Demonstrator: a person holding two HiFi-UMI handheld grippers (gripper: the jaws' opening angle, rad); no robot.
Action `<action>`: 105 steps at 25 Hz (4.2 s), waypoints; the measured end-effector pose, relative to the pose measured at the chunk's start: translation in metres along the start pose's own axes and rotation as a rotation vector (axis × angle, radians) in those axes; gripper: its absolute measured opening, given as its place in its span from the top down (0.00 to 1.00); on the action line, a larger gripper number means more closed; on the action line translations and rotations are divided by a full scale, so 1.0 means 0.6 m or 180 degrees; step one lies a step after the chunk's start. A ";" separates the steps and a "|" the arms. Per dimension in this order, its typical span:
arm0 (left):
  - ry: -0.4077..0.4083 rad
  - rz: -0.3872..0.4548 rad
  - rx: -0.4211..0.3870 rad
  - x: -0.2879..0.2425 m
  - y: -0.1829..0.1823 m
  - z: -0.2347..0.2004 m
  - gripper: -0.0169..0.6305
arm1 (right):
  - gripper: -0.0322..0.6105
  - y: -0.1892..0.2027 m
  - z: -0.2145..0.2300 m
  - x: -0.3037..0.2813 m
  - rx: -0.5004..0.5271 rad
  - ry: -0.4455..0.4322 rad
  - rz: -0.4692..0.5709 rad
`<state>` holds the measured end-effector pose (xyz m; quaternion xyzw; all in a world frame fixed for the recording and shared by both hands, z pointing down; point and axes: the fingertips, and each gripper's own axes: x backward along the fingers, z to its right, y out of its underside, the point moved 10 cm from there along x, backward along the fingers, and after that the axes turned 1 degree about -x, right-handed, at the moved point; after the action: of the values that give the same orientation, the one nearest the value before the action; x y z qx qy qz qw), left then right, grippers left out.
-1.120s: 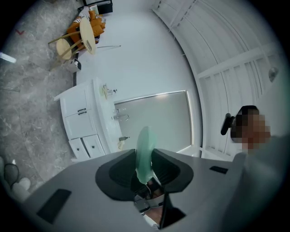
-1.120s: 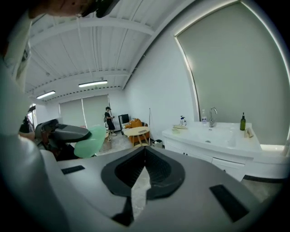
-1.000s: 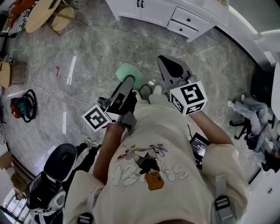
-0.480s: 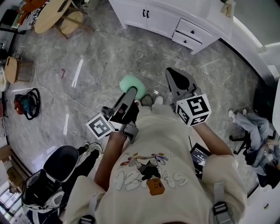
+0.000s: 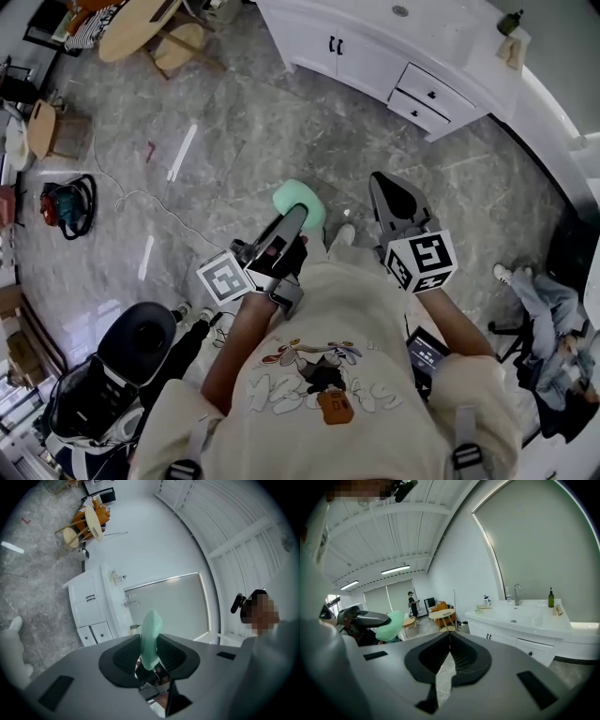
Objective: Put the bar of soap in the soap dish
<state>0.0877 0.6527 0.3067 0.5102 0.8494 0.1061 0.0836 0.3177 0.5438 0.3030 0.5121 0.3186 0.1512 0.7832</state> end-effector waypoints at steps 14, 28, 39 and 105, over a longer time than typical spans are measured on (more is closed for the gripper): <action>0.0019 0.0099 0.0179 -0.089 -0.210 -0.078 0.79 | 0.94 -0.087 0.030 -0.216 0.0097 0.0060 -0.0267; 0.0161 0.0224 0.0254 -0.139 -0.502 -0.134 0.79 | 0.94 -0.233 0.001 -0.491 0.0306 0.0117 -0.0210; 0.0148 0.0153 0.0309 -0.157 -0.573 -0.165 0.79 | 0.94 -0.255 0.010 -0.556 0.0287 0.0249 -0.0212; -0.0293 -0.0175 0.0393 -0.753 -0.887 -0.278 0.79 | 0.94 -0.488 0.428 -0.935 0.0052 0.0114 -0.0110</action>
<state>-0.1955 -0.0059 0.3416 0.4951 0.8633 0.0276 0.0938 0.0381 -0.0793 0.3030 0.5102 0.3426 0.1442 0.7756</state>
